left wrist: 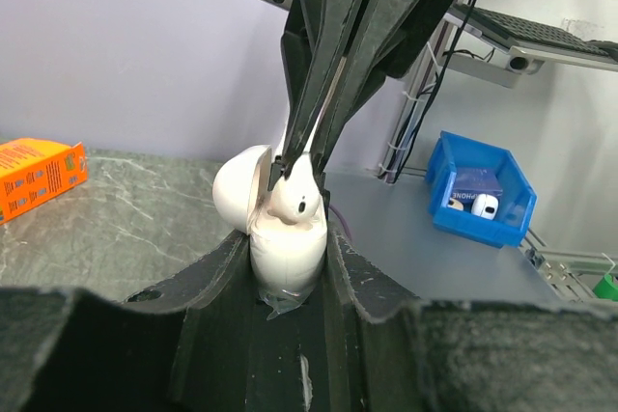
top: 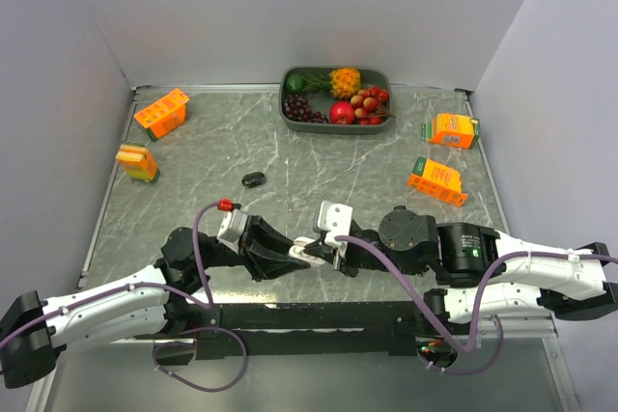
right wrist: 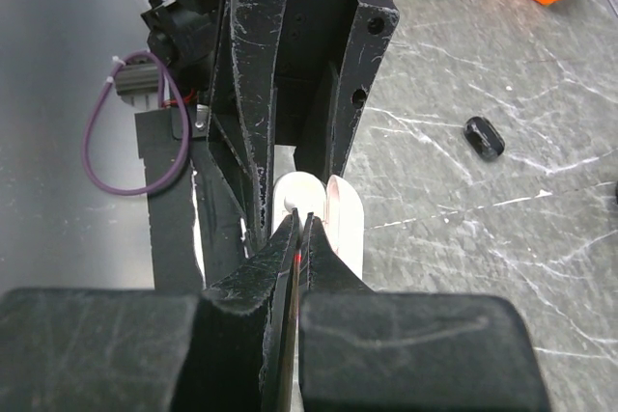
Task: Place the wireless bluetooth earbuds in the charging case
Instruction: Adjust the earbud with the charging case.
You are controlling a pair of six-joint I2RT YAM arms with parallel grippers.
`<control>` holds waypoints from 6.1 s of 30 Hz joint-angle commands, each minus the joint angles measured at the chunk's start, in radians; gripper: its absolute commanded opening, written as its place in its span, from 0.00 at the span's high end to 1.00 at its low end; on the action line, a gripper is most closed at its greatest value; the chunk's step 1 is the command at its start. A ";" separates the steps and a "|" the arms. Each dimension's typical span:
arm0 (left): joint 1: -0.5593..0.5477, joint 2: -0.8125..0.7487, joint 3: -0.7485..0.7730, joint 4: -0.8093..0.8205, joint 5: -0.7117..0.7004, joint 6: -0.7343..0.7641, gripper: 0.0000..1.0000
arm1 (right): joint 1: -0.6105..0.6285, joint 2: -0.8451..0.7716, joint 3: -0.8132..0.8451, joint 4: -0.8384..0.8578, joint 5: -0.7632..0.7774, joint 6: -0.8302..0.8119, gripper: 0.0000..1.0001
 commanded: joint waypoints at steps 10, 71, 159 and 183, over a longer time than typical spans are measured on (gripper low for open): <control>0.005 0.003 0.007 0.117 0.026 -0.023 0.99 | 0.041 0.021 -0.027 -0.009 0.071 -0.080 1.00; 0.005 -0.037 0.003 0.074 -0.059 0.034 0.99 | 0.082 -0.026 0.049 -0.075 0.137 0.016 0.74; 0.005 -0.045 -0.011 0.086 -0.143 0.021 0.99 | 0.033 -0.143 -0.144 0.194 0.170 0.038 1.00; 0.004 -0.045 -0.014 0.118 -0.097 0.017 0.99 | 0.038 -0.137 -0.173 0.151 0.184 -0.037 1.00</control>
